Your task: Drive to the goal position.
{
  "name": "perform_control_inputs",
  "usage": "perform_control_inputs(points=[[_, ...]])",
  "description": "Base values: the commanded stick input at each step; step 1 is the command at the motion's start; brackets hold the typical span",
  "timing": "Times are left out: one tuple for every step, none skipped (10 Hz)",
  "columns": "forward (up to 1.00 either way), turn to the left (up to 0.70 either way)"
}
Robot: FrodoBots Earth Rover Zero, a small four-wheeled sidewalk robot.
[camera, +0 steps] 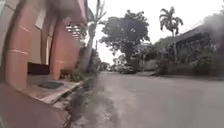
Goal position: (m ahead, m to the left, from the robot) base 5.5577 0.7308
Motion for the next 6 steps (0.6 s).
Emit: perform_control_inputs(points=[[0.70,0.00],[0.70,0.00],[0.70,0.00],[0.70,0.00],[0.70,0.00],[0.70,0.00]])
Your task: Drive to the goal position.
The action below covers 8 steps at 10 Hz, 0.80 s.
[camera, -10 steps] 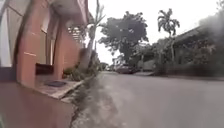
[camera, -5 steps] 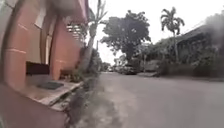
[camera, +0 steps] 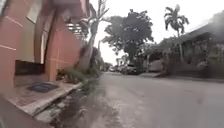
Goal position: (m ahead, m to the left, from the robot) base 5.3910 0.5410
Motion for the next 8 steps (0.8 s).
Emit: perform_control_inputs(points=[[0.70,0.00],[0.70,0.00],[0.70,0.00],[0.70,0.00],[0.70,0.00],[0.70,0.00],[0.70,-0.01],[0.70,-0.03]])
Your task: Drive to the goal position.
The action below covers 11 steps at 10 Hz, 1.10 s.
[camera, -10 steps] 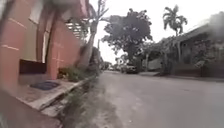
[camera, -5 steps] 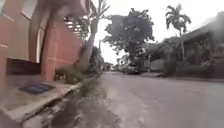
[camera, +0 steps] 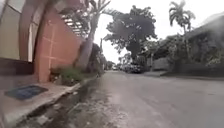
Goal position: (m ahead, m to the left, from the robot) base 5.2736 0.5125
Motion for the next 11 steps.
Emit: perform_control_inputs(points=[[0.70,-0.22],[0.70,-0.26],[0.70,-0.31],[0.70,-0.35],[0.70,-0.24],[0.70,0.00],[0.70,0.00],[0.70,0.00],[0.70,0.00],[0.70,0.00],[0.70,0.00]])
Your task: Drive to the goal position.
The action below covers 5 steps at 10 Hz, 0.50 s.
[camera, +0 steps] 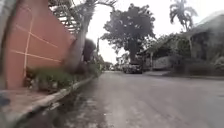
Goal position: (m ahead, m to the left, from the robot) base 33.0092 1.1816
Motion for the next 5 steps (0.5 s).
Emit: perform_control_inputs(points=[[0.70,0.00],[0.70,0.00],[0.70,0.00],[0.70,0.00],[0.70,0.00]])
